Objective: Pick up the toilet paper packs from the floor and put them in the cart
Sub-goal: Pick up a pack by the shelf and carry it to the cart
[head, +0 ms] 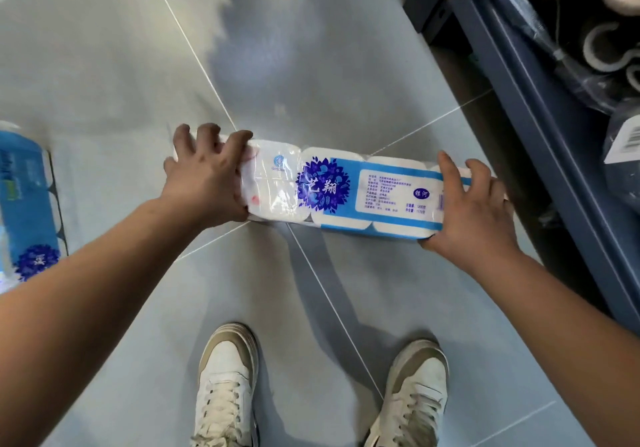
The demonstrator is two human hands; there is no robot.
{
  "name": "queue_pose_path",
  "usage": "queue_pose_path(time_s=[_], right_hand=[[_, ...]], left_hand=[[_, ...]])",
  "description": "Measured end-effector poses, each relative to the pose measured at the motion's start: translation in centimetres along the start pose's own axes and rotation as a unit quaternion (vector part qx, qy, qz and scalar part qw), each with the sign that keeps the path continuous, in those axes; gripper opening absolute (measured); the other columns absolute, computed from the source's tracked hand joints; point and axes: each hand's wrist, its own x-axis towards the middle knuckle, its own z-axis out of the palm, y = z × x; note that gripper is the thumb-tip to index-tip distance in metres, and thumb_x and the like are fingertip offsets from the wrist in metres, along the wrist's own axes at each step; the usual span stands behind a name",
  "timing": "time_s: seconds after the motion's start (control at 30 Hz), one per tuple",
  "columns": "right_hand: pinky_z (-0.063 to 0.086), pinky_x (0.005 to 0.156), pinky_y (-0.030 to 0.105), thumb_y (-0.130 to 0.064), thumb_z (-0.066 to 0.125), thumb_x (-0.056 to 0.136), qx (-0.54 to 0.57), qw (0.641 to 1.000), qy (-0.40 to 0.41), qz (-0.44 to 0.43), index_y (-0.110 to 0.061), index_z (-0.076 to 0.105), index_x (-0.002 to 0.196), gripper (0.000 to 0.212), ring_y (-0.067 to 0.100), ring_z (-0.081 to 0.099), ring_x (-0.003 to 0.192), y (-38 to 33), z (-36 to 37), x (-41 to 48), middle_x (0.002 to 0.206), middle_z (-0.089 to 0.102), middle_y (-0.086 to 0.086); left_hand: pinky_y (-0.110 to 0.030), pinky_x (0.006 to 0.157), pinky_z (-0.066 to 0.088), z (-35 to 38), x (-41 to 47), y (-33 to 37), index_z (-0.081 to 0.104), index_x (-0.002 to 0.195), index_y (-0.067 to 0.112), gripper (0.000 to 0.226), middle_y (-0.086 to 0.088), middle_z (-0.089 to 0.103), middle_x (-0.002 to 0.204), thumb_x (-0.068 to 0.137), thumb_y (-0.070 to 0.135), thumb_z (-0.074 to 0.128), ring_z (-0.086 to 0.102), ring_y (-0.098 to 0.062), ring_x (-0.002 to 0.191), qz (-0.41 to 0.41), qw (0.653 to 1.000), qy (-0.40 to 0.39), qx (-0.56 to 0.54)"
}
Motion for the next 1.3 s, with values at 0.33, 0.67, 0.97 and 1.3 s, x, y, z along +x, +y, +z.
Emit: queue_pose_path(time_s=[0.33, 0.67, 0.97, 1.3], right_hand=[[0.043, 0.102, 0.051, -0.047, 0.093, 0.058, 0.009, 1.000, -0.002, 0.000, -0.029, 0.022, 0.150, 0.117, 0.039, 0.042, 0.127, -0.6, -4.0, -0.6, 0.142, 0.031, 0.015], [0.043, 0.101, 0.056, -0.042, 0.094, 0.056, 0.010, 0.996, 0.084, -0.008, -0.026, 0.029, 0.151, 0.116, 0.046, 0.045, 0.122, -3.8, -18.5, -10.1, 0.140, 0.036, 0.019], [0.040, 0.102, 0.056, -0.035, 0.092, 0.052, 0.029, 0.994, 0.110, 0.005, -0.029, 0.028, 0.153, 0.120, 0.048, 0.044, 0.123, -7.7, -37.4, -26.6, 0.141, 0.037, 0.020], [0.040, 0.104, 0.053, -0.050, 0.085, 0.055, 0.017, 0.987, 0.155, -0.045, -0.032, 0.028, 0.154, 0.116, 0.044, 0.043, 0.124, -8.0, -58.0, -43.9, 0.141, 0.037, 0.017]], left_hand=[[-0.052, 0.091, 0.041, -4.9, -0.2, -0.2, 0.040, 0.137, 0.037, 0.097, -0.008, 0.036, 0.133, 0.052, 0.053, 0.084, 0.028, -0.034, 0.127, 0.010, 1.000, -0.012, 0.009], [-0.058, 0.101, 0.041, -19.9, -8.2, -0.1, 0.041, 0.133, 0.038, 0.102, -0.015, 0.043, 0.132, 0.040, 0.062, 0.074, 0.033, -0.042, 0.128, 0.013, 0.998, 0.060, -0.013], [-0.060, 0.097, 0.042, -41.2, -22.7, 2.1, 0.048, 0.138, 0.032, 0.101, -0.013, 0.040, 0.136, 0.047, 0.044, 0.090, 0.032, -0.040, 0.129, -0.001, 0.995, 0.085, -0.050], [-0.052, 0.105, 0.038, -60.6, -39.7, 4.7, 0.045, 0.137, 0.042, 0.108, -0.005, 0.045, 0.129, 0.034, 0.071, 0.060, 0.036, -0.036, 0.129, 0.024, 0.983, 0.163, -0.080]])
